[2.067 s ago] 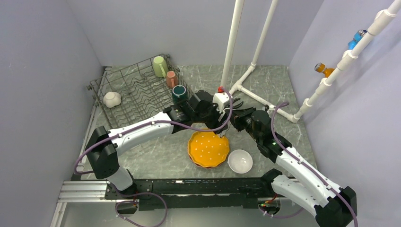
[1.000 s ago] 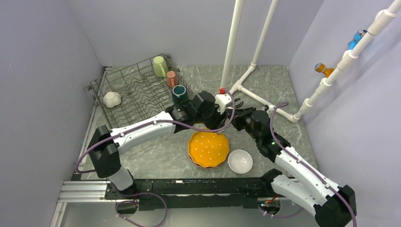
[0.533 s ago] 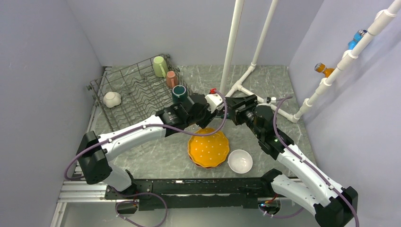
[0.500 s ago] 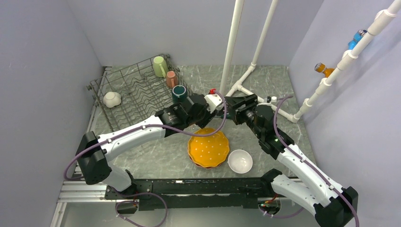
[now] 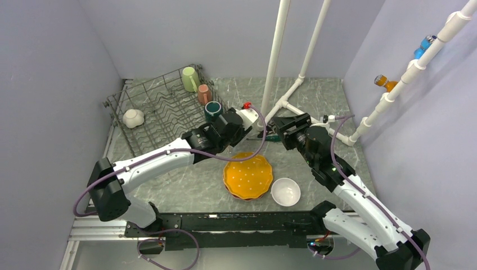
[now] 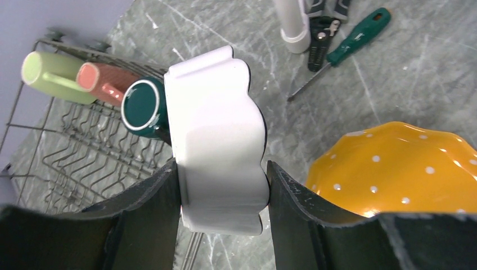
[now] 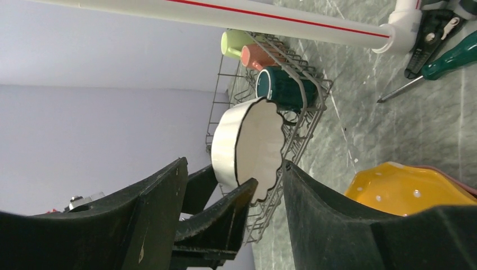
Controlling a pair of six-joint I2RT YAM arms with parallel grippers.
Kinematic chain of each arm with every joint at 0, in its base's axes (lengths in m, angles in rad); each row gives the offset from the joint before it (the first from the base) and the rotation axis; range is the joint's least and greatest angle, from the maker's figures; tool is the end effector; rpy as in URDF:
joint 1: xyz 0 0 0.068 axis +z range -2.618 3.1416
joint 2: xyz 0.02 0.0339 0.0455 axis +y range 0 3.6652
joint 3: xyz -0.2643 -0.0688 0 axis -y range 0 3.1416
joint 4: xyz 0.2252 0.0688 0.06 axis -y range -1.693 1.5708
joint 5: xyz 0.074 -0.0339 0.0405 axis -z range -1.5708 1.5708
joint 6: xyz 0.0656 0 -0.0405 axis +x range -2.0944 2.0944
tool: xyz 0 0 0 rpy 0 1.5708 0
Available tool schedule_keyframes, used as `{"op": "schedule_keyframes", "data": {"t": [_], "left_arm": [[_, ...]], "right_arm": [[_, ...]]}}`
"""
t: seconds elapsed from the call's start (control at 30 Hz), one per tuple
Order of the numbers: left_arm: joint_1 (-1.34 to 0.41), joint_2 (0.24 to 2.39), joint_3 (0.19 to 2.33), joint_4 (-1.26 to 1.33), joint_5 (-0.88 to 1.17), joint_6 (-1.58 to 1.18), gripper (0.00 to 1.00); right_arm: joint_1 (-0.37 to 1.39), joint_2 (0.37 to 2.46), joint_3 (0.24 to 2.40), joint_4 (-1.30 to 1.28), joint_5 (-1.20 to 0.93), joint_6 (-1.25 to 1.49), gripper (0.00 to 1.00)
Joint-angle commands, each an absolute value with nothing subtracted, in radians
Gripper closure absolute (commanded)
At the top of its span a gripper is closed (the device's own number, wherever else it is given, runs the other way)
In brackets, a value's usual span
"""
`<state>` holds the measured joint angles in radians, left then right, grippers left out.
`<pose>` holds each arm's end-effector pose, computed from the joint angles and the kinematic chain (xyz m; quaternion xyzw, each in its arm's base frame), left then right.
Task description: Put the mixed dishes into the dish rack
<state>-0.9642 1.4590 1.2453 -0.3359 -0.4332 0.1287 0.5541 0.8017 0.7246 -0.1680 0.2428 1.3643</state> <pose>0.2148 -0.2613 0.3173 0.3531 0.7826 -0.0223 0.5123 0.1774 0.0912 0.3125 0.3769 0.6897 0.4453 0.4289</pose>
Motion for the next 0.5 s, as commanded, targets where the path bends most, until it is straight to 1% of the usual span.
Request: {"op": "schedule_keyframes", "data": {"t": [0.0,0.23,0.47], "left_arm": [[-0.934,1.383,1.274,-0.214,-0.558,0.164,1.0],[-0.813,1.325,1.28,-0.23,-0.566,0.136,1.0],[-0.592,1.343,1.287,-0.248,-0.526,0.069,1.0]], "right_arm": [[0.554,0.759,0.762,-0.195,0.293,1.33,0.36],[0.554,0.754,0.758,-0.208,0.295,1.323,0.36],[0.554,0.777,0.78,-0.208,0.314,1.291,0.36]]}}
